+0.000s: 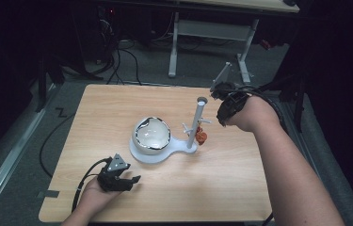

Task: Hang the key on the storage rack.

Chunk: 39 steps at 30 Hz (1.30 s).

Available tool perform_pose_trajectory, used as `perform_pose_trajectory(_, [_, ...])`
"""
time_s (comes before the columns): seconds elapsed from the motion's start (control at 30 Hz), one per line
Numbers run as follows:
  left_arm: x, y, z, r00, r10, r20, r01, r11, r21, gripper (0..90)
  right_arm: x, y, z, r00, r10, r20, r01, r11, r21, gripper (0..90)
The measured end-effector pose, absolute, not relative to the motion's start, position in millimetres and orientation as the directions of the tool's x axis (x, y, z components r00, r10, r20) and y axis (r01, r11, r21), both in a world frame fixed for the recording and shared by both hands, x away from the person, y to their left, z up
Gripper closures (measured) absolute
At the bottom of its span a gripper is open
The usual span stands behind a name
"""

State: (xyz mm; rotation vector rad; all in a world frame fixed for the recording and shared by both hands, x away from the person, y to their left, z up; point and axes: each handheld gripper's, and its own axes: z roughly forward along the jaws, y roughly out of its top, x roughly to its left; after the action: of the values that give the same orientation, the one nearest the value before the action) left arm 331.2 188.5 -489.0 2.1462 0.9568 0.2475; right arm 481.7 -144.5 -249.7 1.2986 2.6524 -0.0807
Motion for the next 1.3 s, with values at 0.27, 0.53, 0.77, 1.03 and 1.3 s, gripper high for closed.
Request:
perform_pose_trajectory(0.27, [331.0, 188.6, -489.3, 0.699, 0.705, -0.124, 0.556, -0.425, 0.715, 36.0, 477.8, -160.2, -274.9, -0.545, 0.810, -0.217, 0.815, 0.572, 0.086, 55.8])
perform_pose_trajectory(0.53, [330.7, 188.2, -490.5, 0.699, 0.703, -0.129, 0.559, -0.425, 0.712, 36.0, 468.2, -181.5, -310.9, -0.490, 0.852, -0.184, 0.846, 0.516, 0.134, 44.6])
perform_pose_trajectory(0.77, [330.8, 189.1, -491.5, 0.696, 0.707, -0.130, 0.561, -0.421, 0.713, 36.0, 446.8, -203.8, -351.2, -0.462, 0.873, -0.156, 0.847, 0.487, 0.212, 39.5])
perform_pose_trajectory(1.03, [331.2, 190.4, -492.4, 0.688, 0.713, -0.135, 0.568, -0.414, 0.711, 35.9, 402.8, -224.5, -400.0, -0.426, 0.892, -0.150, 0.817, 0.451, 0.359, 36.6])
perform_pose_trajectory(1.3, [331.4, 187.7, -495.1, 0.695, 0.708, -0.130, 0.566, -0.426, 0.706, 35.9, 357.3, -250.5, -450.0, -0.370, 0.915, -0.163, 0.744, 0.397, 0.538, 31.0])
